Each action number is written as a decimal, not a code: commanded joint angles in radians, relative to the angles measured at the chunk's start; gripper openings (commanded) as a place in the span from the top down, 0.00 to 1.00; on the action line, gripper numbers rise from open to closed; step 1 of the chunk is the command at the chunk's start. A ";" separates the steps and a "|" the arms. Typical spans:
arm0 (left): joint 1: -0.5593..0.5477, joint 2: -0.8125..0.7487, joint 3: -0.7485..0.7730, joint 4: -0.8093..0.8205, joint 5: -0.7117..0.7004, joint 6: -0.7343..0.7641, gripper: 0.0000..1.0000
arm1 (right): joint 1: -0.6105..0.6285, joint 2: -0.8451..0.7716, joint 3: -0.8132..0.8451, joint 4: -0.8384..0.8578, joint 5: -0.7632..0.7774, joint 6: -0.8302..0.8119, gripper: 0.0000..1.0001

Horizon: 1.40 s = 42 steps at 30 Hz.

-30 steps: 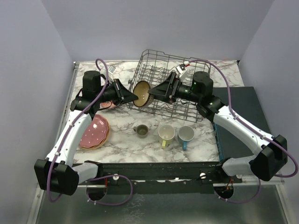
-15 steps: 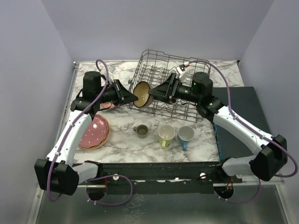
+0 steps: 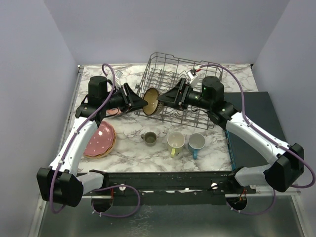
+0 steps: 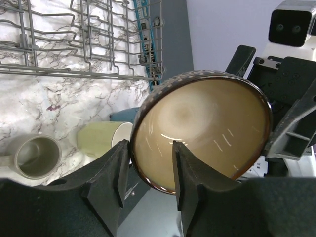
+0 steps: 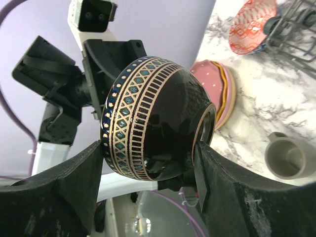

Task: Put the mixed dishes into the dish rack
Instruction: Turn the bowl upside down on the dish rack.

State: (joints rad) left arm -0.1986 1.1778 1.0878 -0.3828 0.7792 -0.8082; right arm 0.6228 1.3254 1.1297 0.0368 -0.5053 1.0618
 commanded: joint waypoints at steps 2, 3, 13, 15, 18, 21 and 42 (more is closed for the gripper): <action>0.001 -0.024 -0.011 0.025 0.019 0.017 0.51 | 0.006 -0.043 0.081 -0.035 0.071 -0.060 0.54; 0.001 -0.024 -0.009 0.015 0.015 0.024 0.49 | 0.004 -0.043 0.087 -0.050 0.077 -0.067 0.54; 0.016 -0.027 0.035 -0.124 -0.079 0.145 0.40 | -0.040 -0.034 0.158 -0.209 0.146 -0.166 0.55; 0.018 -0.030 0.040 -0.146 -0.104 0.170 0.39 | -0.057 -0.022 0.180 -0.249 0.151 -0.202 0.55; 0.019 -0.033 0.040 -0.183 -0.142 0.205 0.38 | -0.066 -0.001 0.228 -0.328 0.202 -0.278 0.55; 0.019 -0.039 0.034 -0.216 -0.179 0.236 0.38 | -0.073 0.014 0.271 -0.396 0.257 -0.348 0.55; 0.019 -0.090 -0.134 -0.253 -0.265 0.344 0.38 | -0.133 0.172 0.566 -0.686 0.566 -0.701 0.56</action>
State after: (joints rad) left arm -0.1844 1.1271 0.9932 -0.6308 0.5453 -0.5072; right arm 0.5003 1.4704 1.6173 -0.6369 -0.0284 0.4480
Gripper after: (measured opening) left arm 0.618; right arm 0.695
